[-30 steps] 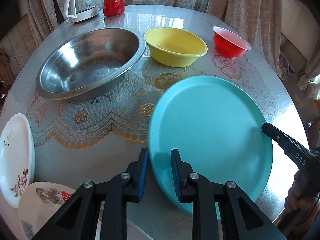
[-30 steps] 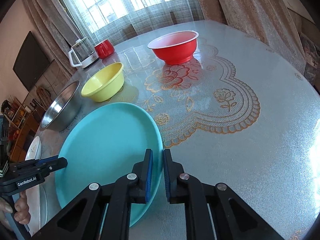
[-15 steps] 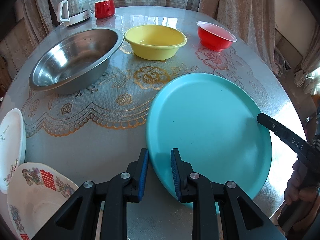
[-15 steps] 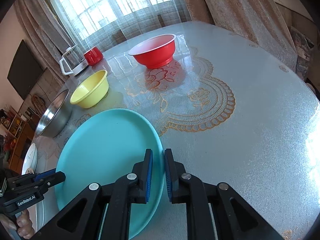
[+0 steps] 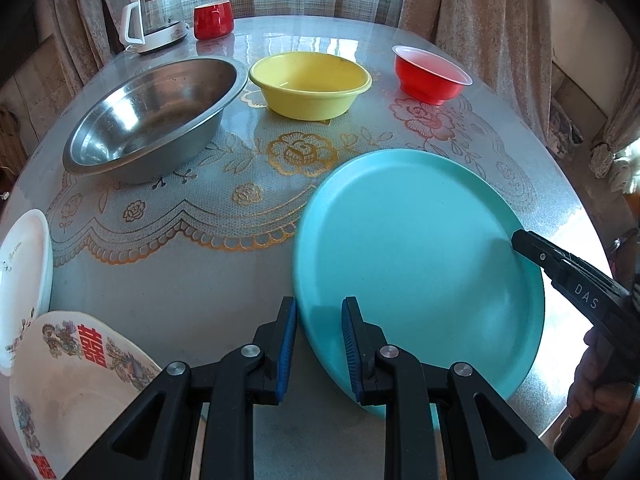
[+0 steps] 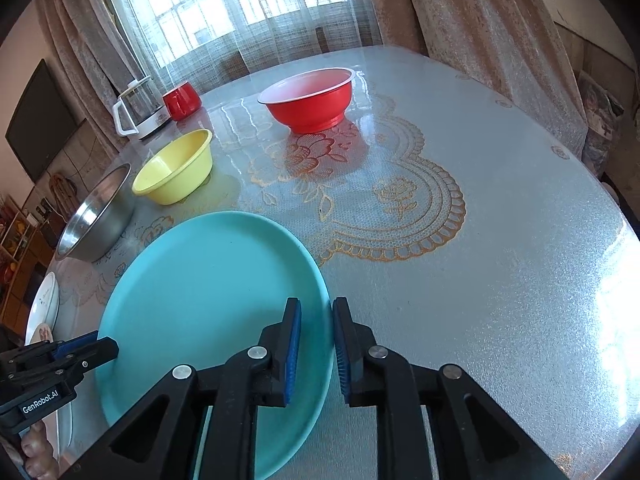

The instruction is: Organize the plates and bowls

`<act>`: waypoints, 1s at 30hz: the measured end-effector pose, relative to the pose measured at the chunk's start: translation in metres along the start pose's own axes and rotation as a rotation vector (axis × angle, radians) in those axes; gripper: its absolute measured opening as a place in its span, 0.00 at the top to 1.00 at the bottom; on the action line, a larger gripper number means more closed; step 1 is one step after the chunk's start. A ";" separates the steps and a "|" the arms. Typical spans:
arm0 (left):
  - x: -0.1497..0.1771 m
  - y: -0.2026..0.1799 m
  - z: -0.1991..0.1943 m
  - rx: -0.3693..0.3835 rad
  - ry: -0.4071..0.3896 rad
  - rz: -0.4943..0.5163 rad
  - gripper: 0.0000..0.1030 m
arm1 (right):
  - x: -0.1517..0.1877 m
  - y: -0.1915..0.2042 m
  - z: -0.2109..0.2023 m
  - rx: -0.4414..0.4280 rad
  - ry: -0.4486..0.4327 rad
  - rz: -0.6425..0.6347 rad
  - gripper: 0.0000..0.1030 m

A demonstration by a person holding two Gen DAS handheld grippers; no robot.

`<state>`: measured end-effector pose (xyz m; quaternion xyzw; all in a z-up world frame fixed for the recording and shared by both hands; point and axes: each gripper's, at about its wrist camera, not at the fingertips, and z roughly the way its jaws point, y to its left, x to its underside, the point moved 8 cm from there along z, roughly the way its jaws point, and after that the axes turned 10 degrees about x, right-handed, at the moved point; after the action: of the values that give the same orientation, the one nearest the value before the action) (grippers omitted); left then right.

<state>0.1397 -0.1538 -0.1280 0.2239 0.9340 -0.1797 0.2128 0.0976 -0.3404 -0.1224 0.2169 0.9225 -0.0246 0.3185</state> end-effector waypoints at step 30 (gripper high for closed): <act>0.008 0.005 -0.042 -0.035 -0.133 -0.015 0.70 | 0.011 -0.002 -0.008 -0.027 0.032 0.033 0.74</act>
<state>0.1227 -0.1292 -0.0977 0.2005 0.9224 -0.1794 0.2770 0.0847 -0.3362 -0.1223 0.2280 0.9240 -0.0034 0.3069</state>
